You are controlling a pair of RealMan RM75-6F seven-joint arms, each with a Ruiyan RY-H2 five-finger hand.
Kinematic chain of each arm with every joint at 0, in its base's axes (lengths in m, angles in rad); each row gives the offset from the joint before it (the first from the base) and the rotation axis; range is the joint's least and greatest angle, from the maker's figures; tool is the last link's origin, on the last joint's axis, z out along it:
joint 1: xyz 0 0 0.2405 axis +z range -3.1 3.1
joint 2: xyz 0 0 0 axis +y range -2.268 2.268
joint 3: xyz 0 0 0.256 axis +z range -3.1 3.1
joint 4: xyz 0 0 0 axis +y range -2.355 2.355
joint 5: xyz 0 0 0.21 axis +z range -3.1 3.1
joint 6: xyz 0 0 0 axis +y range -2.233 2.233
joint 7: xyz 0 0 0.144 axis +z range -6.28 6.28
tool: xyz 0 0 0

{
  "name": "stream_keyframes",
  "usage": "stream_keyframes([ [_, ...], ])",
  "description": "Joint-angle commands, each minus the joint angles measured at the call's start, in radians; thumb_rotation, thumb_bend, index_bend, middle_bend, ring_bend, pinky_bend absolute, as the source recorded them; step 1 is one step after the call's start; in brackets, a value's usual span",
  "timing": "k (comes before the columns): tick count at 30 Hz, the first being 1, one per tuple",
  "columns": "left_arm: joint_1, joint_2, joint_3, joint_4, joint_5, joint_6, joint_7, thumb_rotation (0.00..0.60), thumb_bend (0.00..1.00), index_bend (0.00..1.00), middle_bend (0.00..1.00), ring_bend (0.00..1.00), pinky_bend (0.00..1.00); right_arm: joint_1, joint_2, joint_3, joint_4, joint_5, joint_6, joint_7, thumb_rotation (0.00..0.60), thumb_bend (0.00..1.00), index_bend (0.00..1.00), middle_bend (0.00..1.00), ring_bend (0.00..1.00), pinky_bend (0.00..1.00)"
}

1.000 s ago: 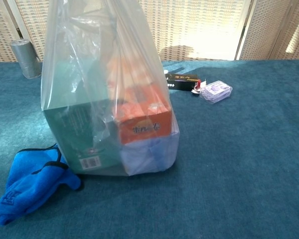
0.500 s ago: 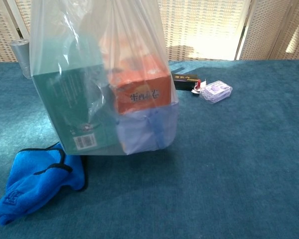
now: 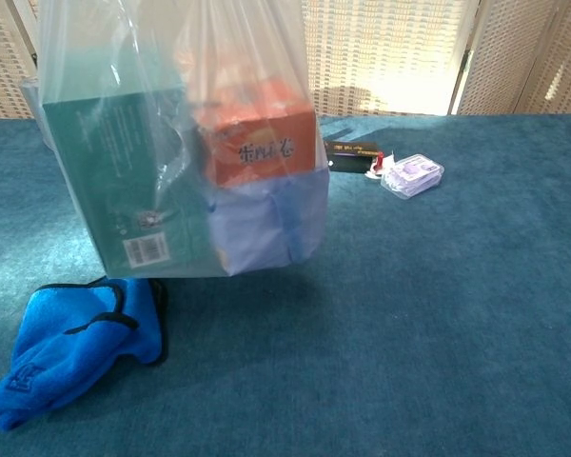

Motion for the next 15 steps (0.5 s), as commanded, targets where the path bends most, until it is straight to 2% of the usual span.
stream_keyframes([
  [1,-0.001,0.008,-0.027,-0.005,-0.039,-0.031,0.005,0.6,0.24,0.29,0.71,0.8,0.93,-0.002,-0.002,0.0,0.001,0.001,-0.001,0.001,0.6,0.0,0.0,0.0,0.0,0.0],
  [15,0.036,-0.01,-0.122,-0.008,-0.134,-0.078,0.074,0.6,0.24,0.26,0.69,0.79,0.93,-0.015,-0.004,0.004,0.005,0.003,0.003,0.016,0.6,0.0,0.0,0.0,0.0,0.0],
])
